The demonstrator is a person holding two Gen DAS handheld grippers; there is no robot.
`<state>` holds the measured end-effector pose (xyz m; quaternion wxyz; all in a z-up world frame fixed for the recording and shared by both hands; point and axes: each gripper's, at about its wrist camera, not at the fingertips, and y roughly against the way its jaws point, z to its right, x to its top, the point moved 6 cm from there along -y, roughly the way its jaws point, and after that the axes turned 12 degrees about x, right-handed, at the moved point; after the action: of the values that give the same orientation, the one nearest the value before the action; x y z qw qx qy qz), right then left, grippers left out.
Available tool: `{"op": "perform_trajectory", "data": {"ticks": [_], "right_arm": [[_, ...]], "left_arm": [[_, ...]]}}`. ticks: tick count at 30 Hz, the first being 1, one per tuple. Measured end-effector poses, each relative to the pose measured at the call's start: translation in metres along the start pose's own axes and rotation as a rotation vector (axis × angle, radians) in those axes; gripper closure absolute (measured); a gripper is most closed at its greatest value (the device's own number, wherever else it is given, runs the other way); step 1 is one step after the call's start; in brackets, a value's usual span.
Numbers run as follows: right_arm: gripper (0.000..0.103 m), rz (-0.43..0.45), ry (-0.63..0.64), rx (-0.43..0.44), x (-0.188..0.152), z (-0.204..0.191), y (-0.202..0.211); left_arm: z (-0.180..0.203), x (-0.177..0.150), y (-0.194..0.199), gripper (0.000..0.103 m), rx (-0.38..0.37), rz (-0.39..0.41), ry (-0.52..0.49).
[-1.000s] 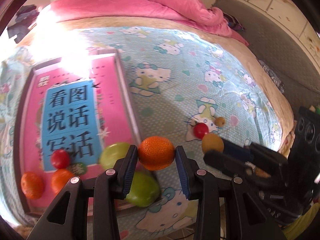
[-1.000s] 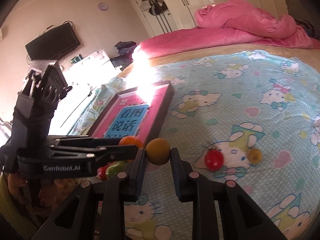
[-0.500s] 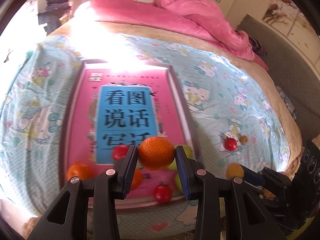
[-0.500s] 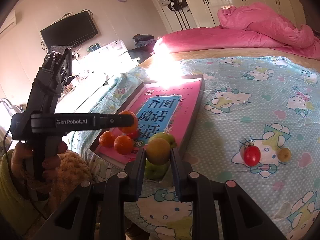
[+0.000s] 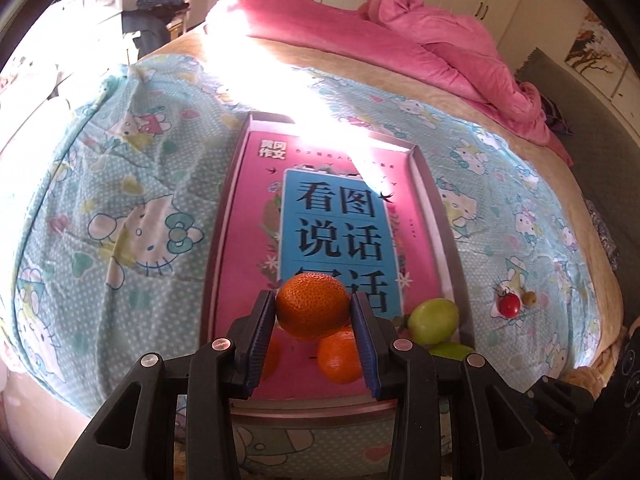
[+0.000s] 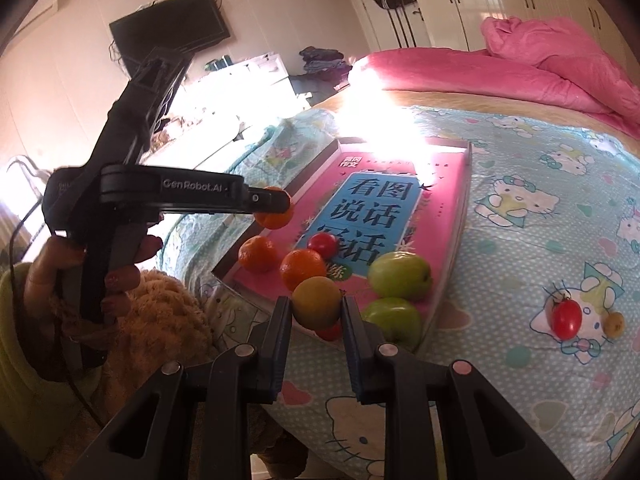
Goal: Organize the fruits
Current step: 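Carry the orange with the left tool while the right tool carries the yellow fruit onto the book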
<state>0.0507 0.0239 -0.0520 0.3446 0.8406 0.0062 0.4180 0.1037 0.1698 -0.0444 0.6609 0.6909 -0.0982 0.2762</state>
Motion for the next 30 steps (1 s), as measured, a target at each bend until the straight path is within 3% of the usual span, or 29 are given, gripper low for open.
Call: {"op": "perform_trajectory", "data": {"ticks": [6, 17, 30], "right_arm": [[0.077, -0.039, 0.008, -0.007, 0.003, -0.003, -0.021], [0.077, -0.127, 0.023, -0.018, -0.005, -0.003, -0.057], [0.077, -0.112, 0.004, -0.027, -0.003, 0.002, -0.053]], "left_arm": [[-0.005, -0.004, -0.012, 0.063, 0.036, -0.025, -0.01], [0.001, -0.009, -0.025, 0.063, 0.033, -0.067, -0.031], [0.011, -0.011, -0.029, 0.063, 0.037, -0.075, -0.072]]}}
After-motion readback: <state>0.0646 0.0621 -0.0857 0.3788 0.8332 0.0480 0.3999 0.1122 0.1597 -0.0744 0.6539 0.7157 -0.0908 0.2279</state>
